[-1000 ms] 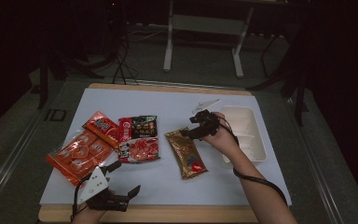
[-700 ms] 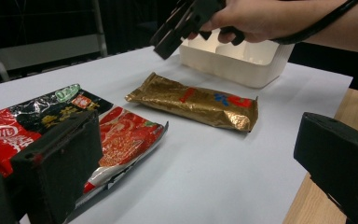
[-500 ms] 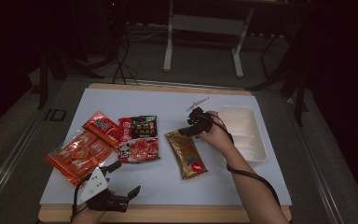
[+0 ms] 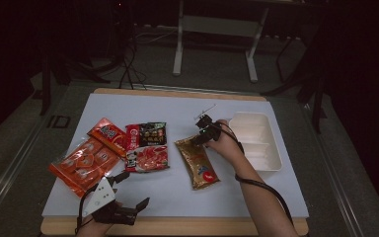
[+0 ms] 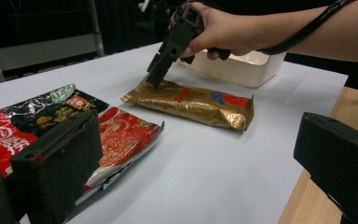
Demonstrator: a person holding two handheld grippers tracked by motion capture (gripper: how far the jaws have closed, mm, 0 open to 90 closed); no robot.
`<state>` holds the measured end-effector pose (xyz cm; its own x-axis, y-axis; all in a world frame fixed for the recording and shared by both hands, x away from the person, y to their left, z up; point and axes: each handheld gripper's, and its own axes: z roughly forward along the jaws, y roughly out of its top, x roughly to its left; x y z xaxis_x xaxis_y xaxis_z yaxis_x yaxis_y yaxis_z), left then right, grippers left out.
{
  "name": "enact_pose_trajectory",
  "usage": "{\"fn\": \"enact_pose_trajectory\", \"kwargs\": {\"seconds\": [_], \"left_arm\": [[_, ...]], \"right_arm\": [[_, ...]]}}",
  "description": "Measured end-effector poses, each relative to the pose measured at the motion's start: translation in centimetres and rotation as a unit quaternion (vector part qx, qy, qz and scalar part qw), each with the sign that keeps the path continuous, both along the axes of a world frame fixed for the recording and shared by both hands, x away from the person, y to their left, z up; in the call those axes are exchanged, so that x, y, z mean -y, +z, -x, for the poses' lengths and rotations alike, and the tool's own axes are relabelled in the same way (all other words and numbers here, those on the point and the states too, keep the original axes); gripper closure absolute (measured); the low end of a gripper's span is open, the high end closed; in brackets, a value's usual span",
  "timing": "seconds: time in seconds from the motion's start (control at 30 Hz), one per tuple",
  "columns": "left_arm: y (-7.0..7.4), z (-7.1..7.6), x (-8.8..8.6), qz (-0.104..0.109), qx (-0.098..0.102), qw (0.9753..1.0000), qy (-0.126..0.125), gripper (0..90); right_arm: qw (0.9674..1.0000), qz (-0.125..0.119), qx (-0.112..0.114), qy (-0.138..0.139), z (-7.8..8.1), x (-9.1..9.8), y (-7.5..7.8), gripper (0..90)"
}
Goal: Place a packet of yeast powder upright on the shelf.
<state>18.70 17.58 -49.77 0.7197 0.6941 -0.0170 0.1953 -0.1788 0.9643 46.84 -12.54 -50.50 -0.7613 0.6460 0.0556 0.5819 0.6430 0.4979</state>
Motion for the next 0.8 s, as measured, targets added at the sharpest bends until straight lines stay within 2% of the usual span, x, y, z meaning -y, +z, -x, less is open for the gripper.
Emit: {"fn": "enact_pose_trajectory", "kwargs": {"seconds": [0.03,0.13,0.27,0.37,0.4,0.43,0.47,0.53,0.57,0.8], "left_arm": [[0.0,0.01,0.01,0.0,0.0,1.0,0.0,1.7],[0.0,0.0,0.03,-0.001,0.0,1.0,0.0,1.7],[-0.02,0.0,0.1,-0.002,0.0,1.0,-0.001,1.8],[-0.03,0.01,0.11,-0.003,0.0,1.0,-0.002,1.8],[-0.02,0.01,0.11,-0.003,0.0,1.0,-0.002,1.7],[-0.03,0.01,0.12,-0.003,0.0,1.0,-0.001,1.7],[-0.04,0.0,0.12,-0.003,0.0,1.0,-0.001,1.7],[-0.06,-0.02,0.12,-0.003,-0.001,1.0,-0.002,1.7],[-0.07,-0.03,0.13,-0.003,-0.001,1.0,-0.001,1.7],[-0.09,-0.04,0.13,-0.003,-0.001,1.0,-0.001,1.7]], "right_arm": [[0.9999,0.0,-0.01,-0.002,-0.1,-0.03,-0.22,37.5],[0.9997,0.011,-0.024,-0.003,-0.1,-0.26,-0.69,38.1],[0.9995,0.015,-0.029,-0.001,-0.03,-0.46,-0.86,45.4],[0.9993,0.017,-0.033,0.001,0.05,-0.53,-0.73,54.8],[0.9994,0.018,-0.031,0.001,0.07,-0.52,-0.72,64.5],[0.9993,0.033,-0.018,-0.006,0.08,-0.52,-0.72,69.7],[0.9993,0.031,-0.018,-0.007,0.07,-0.44,-0.74,71.8],[0.9993,0.035,-0.013,-0.005,0.03,-0.31,-0.71,82.1],[0.9994,0.028,-0.02,-0.003,0.01,-0.23,-0.69,88.4],[0.9997,0.015,-0.013,0.016,0.51,-0.42,0.08,90.0]]}}
